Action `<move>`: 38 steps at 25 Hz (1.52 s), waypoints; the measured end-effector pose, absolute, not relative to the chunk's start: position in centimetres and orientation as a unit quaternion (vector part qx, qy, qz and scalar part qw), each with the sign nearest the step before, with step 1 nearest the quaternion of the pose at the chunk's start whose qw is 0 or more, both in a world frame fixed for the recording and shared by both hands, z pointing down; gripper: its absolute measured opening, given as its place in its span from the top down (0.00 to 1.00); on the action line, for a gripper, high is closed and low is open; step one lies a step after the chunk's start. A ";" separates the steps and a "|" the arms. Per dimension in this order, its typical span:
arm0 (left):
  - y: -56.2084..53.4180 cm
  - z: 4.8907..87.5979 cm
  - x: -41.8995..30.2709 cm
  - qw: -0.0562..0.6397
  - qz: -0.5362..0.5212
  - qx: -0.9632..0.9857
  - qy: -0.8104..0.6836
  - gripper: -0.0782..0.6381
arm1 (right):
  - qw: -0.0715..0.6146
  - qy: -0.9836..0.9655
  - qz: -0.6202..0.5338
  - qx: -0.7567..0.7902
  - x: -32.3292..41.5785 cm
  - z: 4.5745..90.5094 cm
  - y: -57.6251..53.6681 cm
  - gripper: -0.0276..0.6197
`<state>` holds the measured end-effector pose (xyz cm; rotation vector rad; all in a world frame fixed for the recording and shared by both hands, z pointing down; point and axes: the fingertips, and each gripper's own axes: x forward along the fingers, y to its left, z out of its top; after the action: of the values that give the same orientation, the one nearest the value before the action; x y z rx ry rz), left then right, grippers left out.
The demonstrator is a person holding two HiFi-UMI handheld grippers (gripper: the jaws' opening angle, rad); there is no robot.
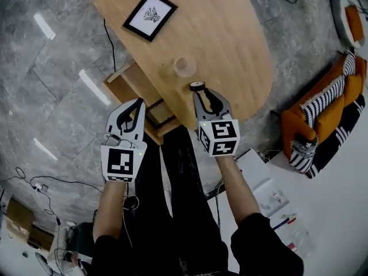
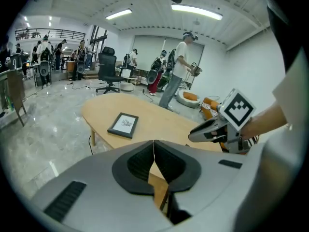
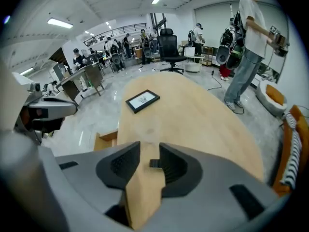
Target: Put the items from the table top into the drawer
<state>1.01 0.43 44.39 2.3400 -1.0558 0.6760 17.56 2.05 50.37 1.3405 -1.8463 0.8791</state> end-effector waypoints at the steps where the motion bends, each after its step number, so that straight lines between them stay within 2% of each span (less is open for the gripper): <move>1: 0.6 44.4 1.1 0.242 0.248 0.856 -0.384 0.87 | 0.351 -0.705 0.343 0.511 17.9 51.1 2.0 0.75; 4: 1.1 44.5 1.2 0.244 0.252 0.856 -0.379 0.87 | 0.377 -0.692 0.358 0.500 18.3 53.4 2.1 0.64; 7: 1.3 44.4 1.2 0.245 0.257 0.856 -0.376 0.87 | 0.404 -0.680 0.366 0.490 18.3 55.4 2.5 0.59; 21: 2.0 45.4 0.6 0.261 0.264 0.850 -0.374 0.87 | 0.445 -0.649 0.375 0.491 19.6 58.3 3.3 0.60; 38: 1.7 45.4 -1.1 0.272 0.259 0.837 -0.398 0.87 | 0.428 -0.679 0.382 0.459 16.0 56.5 3.8 0.62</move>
<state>-1.06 1.66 45.35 2.2520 -1.0723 0.6968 16.00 3.79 56.47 1.1455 -1.6947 0.9553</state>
